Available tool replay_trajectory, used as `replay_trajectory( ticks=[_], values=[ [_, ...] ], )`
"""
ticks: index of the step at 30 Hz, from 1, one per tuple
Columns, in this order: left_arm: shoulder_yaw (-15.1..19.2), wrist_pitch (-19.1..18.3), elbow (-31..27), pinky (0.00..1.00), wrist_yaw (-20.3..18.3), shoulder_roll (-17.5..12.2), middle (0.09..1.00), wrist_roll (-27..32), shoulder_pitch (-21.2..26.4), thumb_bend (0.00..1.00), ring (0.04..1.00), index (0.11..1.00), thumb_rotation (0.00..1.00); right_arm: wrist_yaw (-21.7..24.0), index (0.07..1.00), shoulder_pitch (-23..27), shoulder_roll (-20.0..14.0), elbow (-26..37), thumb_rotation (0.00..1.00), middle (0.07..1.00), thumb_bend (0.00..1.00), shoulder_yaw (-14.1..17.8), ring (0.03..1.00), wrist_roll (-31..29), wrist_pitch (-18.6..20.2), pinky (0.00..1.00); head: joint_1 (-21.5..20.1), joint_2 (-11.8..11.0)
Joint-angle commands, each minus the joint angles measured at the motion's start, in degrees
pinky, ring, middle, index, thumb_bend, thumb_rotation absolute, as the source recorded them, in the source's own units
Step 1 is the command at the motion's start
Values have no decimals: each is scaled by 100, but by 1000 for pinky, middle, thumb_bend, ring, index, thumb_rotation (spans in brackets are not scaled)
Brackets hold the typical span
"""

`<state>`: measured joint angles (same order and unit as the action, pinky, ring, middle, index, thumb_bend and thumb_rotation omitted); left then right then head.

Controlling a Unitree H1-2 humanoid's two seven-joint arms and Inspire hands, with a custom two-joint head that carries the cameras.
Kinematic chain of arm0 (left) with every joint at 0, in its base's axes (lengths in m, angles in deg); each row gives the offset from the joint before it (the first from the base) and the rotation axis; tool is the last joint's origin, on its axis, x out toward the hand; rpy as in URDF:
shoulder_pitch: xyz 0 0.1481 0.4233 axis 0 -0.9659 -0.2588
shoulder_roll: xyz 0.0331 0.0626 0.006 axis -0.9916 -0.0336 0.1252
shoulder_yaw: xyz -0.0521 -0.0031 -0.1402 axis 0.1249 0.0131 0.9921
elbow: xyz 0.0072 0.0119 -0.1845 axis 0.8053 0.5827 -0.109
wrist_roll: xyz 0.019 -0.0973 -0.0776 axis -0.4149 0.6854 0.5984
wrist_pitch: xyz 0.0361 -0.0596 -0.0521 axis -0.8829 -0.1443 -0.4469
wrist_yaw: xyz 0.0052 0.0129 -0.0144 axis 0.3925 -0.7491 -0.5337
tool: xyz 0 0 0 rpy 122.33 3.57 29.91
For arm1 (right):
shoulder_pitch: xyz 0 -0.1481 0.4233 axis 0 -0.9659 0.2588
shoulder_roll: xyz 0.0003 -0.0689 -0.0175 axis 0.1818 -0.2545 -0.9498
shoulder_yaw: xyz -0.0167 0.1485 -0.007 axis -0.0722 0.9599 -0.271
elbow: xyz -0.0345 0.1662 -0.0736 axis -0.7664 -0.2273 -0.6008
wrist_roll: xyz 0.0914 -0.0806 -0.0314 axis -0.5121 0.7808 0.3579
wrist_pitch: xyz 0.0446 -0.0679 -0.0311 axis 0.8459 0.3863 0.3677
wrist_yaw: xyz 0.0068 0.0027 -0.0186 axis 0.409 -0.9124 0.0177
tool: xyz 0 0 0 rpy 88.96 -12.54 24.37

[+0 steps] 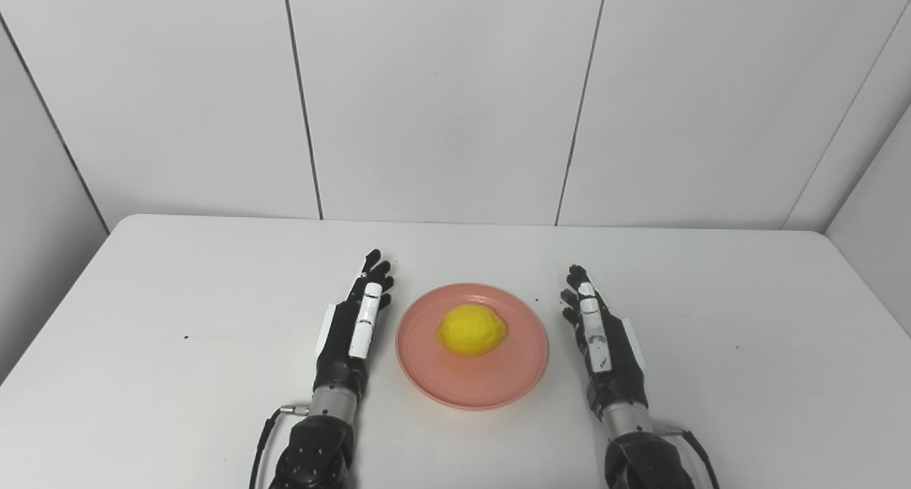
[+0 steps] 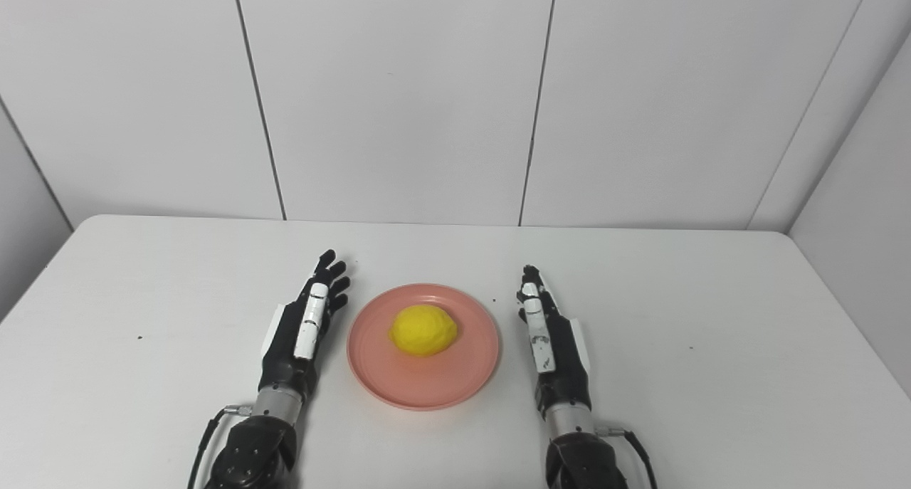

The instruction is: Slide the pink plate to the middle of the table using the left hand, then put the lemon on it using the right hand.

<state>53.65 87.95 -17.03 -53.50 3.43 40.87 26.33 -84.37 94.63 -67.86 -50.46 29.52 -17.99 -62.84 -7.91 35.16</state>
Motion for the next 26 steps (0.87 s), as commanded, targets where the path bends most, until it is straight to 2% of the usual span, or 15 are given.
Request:
replay_trajectory(
  ticks=[1, 15, 18, 26],
  values=[
    [-21, 35, -6, 913, -136, -24, 939, 96, 35, 500, 920, 933, 1000, 33, 943, 203, 8, 57, 1000, 960, 672, -34, 951, 39, -201, 950, -1, -1],
    [-21, 86, 60, 939, -231, -56, 952, 157, 62, 510, 938, 944, 1000, 49, 942, 187, 11, 18, 1000, 958, 686, -38, 950, 34, -270, 951, -23, -21],
    [-16, 76, 55, 929, -183, -51, 944, 110, 60, 506, 929, 937, 1000, 39, 941, 191, 17, 47, 1000, 956, 688, -35, 949, 40, -195, 948, -30, -28],
    [1, 64, 51, 928, -161, -27, 944, 127, 57, 503, 928, 934, 1000, -24, 922, 227, 47, 2, 1000, 938, 671, 37, 932, 8, -291, 937, -43, -53]
  ],
)
